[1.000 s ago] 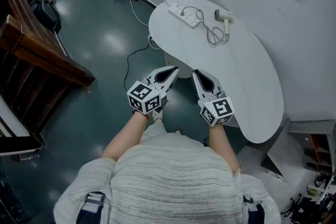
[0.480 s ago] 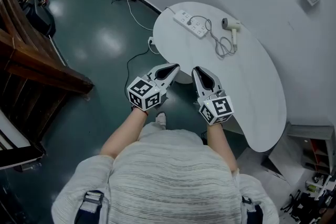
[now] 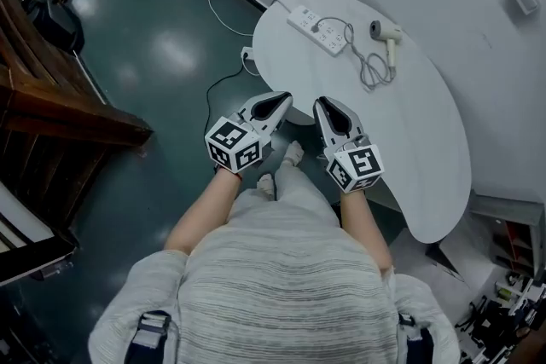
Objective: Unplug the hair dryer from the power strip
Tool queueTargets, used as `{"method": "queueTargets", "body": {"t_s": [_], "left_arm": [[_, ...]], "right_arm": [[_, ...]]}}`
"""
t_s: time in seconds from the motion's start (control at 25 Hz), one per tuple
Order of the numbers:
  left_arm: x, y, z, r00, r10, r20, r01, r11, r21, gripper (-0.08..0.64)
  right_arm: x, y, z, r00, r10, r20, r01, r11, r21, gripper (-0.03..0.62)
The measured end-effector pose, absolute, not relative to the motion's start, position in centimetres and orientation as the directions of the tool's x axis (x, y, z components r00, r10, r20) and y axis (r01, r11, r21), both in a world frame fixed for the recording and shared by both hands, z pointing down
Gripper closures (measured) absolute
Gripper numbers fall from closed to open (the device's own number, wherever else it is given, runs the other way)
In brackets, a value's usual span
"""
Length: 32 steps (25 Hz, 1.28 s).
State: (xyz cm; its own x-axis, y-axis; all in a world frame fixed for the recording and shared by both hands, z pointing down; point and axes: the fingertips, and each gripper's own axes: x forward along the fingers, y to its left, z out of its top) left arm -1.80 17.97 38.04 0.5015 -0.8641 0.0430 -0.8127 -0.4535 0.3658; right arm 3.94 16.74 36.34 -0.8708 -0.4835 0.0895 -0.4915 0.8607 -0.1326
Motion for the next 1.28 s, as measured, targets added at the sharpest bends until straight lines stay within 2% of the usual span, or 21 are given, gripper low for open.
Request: {"method": "queueTargets", "body": {"t_s": [0.28, 0.64, 0.96, 1.28], "left_arm": [[-3.1, 12.2, 39.2, 0.503, -0.862, 0.063, -0.814, -0.448, 0.369, 0.552], [-4.7, 2.9, 42.5, 0.512, -0.840, 0.180, -0.826, -0.423, 0.373, 0.552], [-4.8, -2.4, 45.0, 0.541, -0.797, 0.268, -0.829, -0.451, 0.331, 0.552], [-5.5, -6.1, 47.2, 0.590, -0.733, 0.339, -0.807, -0.519, 0.282, 0.552]], "right_arm": [[1.5, 11.3, 38.0, -0.885, -0.449, 0.121, -0.462, 0.880, -0.108, 0.563], [-0.5, 2.2, 40.8, -0.886, -0.430, 0.171, -0.454, 0.881, -0.134, 0.563], [-1.6, -3.6, 44.0, -0.884, -0.406, 0.233, -0.444, 0.884, -0.147, 0.563], [-2.5, -7.2, 47.3, -0.849, -0.437, 0.296, -0.497, 0.852, -0.166, 0.563]]}}
